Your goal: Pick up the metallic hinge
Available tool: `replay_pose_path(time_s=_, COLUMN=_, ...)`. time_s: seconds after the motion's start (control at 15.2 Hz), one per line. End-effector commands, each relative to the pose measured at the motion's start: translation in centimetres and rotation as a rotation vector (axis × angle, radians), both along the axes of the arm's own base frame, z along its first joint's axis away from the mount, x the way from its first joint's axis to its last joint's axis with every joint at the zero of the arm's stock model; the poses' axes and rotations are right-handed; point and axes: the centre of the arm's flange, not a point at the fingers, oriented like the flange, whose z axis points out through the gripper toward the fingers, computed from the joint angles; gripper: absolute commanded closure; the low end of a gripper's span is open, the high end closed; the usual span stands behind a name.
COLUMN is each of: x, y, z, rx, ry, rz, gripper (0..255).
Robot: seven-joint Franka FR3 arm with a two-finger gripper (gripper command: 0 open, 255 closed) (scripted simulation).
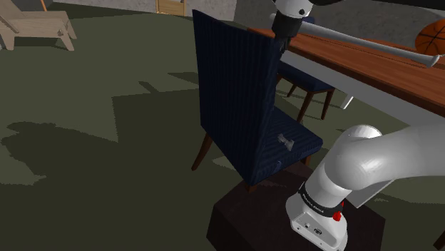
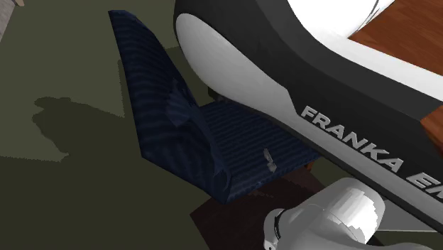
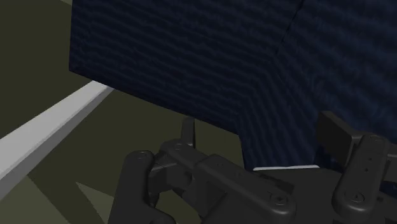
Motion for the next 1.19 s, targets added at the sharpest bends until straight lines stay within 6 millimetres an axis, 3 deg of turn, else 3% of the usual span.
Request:
replay_pose_path(time_s=0.0, x=0.0, y=0.0, z=0.0, rx=0.0, ry=0.0, rz=0.0, gripper=0)
replay_pose_path(time_s=0.53, x=-2.1, y=-4.6, z=-8.7, rx=0.083, ry=0.119, rz=-0.239, gripper=0)
replay_pose_path(time_s=1.12, x=-6.7, y=-8.1, z=-18.3, rx=0.176, ry=0.253, rz=-0.507, gripper=0)
